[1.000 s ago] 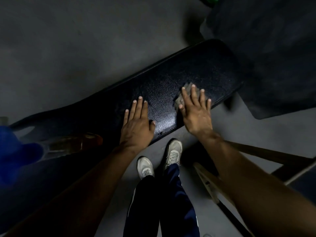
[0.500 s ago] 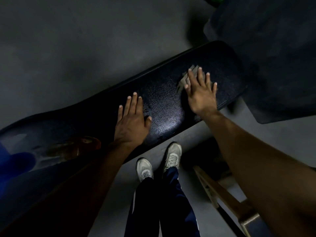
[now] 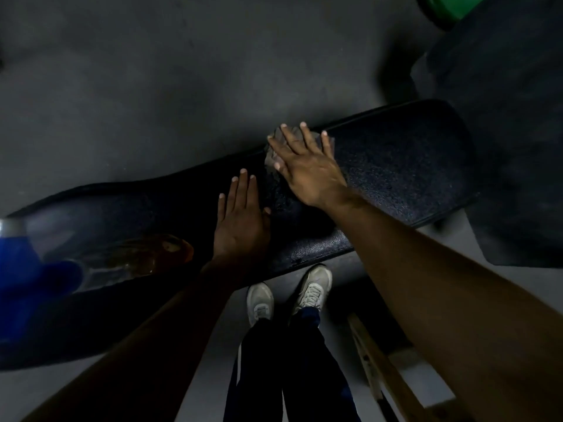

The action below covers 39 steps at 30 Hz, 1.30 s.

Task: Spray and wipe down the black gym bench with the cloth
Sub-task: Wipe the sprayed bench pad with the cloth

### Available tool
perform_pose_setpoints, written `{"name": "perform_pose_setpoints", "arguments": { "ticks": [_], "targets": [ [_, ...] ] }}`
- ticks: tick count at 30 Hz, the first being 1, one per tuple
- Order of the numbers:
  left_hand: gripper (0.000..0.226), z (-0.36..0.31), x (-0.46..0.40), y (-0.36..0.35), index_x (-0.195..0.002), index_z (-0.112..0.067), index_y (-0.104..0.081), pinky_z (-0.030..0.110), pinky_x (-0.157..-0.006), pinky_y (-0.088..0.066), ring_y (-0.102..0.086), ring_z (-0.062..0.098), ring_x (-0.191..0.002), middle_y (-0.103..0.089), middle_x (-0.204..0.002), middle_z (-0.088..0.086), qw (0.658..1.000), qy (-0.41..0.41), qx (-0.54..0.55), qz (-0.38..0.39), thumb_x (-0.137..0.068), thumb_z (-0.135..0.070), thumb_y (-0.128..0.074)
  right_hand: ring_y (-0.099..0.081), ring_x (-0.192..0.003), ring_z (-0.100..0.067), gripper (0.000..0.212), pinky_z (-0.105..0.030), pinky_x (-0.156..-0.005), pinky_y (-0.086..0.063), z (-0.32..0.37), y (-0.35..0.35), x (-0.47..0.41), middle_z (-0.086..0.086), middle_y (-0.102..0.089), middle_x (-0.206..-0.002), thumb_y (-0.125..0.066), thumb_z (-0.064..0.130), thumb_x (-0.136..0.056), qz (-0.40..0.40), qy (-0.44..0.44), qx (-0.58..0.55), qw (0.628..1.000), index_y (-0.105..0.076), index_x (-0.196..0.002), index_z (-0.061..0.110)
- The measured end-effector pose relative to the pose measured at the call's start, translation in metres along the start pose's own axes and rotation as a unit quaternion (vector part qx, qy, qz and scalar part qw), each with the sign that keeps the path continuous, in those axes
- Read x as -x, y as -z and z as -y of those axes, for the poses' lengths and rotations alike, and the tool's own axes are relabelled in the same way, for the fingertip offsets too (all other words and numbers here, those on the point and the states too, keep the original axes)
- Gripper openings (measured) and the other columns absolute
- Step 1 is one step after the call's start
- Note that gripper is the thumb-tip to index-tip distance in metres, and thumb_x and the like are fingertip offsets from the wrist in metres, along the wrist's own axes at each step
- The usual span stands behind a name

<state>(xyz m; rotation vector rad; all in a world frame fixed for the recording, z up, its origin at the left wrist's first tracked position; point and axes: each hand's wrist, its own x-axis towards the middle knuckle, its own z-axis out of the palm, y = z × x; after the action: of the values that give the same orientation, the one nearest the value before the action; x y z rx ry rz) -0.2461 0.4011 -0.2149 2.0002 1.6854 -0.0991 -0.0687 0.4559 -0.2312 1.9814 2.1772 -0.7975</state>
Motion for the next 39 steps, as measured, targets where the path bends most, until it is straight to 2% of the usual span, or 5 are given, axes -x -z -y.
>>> {"name": "perform_pose_setpoints", "arguments": {
  "ticks": [8,13,20,26,39],
  "targets": [
    [0.062,0.008,0.001,0.000,-0.160,-0.013,-0.015,0.041,-0.124,-0.001,0.001,0.018,-0.156,-0.003,-0.169,0.003,0.999,0.028,0.021,-0.012,-0.105,-0.035,-0.036,-0.010,-0.164,-0.034,0.062,-0.061,-0.129,-0.012,0.005,-0.042,0.073,-0.001,-0.009,-0.178,-0.029,0.038,-0.108,-0.036,0.083,0.071,0.993,-0.015,-0.168,0.034],
    [0.070,0.016,0.019,-0.007,-0.158,-0.011,-0.022,0.042,-0.123,-0.003,-0.007,0.020,-0.155,-0.011,-0.168,0.006,1.000,0.019,0.006,-0.022,-0.098,-0.046,-0.027,-0.009,-0.164,-0.031,0.062,-0.060,-0.130,-0.013,-0.011,-0.056,0.116,0.002,-0.008,-0.178,-0.037,0.041,-0.111,-0.033,0.010,0.046,0.998,-0.012,-0.168,0.038],
    [0.072,0.036,0.053,-0.017,-0.156,-0.008,-0.026,0.045,-0.124,-0.009,-0.011,0.023,-0.155,-0.014,-0.167,0.009,0.999,-0.024,-0.008,-0.027,-0.097,-0.049,-0.029,0.002,-0.164,-0.034,0.056,-0.061,-0.129,0.002,0.012,-0.019,0.048,0.001,-0.002,-0.179,-0.028,0.041,-0.114,-0.041,-0.072,-0.027,0.996,-0.016,-0.168,0.036],
    [0.075,0.051,0.064,-0.019,-0.156,-0.008,-0.026,0.041,-0.123,-0.006,-0.011,0.021,-0.155,-0.015,-0.167,0.008,0.999,-0.023,0.017,-0.042,-0.096,-0.053,-0.023,0.006,-0.164,-0.033,0.058,-0.059,-0.129,0.005,0.067,-0.017,0.013,0.002,0.003,-0.179,-0.029,0.040,-0.113,0.022,0.013,0.017,1.000,-0.012,-0.169,0.035],
    [0.065,0.046,0.071,-0.005,-0.160,-0.014,-0.013,0.034,-0.124,0.007,0.008,0.012,-0.154,0.003,-0.169,-0.001,0.998,-0.048,0.049,0.003,-0.106,-0.046,-0.028,-0.002,-0.165,-0.029,0.074,-0.057,-0.131,-0.012,0.037,-0.099,0.169,0.004,0.000,-0.178,-0.048,0.033,-0.108,-0.061,0.001,0.089,0.994,-0.005,-0.168,0.038]
  ]
}}
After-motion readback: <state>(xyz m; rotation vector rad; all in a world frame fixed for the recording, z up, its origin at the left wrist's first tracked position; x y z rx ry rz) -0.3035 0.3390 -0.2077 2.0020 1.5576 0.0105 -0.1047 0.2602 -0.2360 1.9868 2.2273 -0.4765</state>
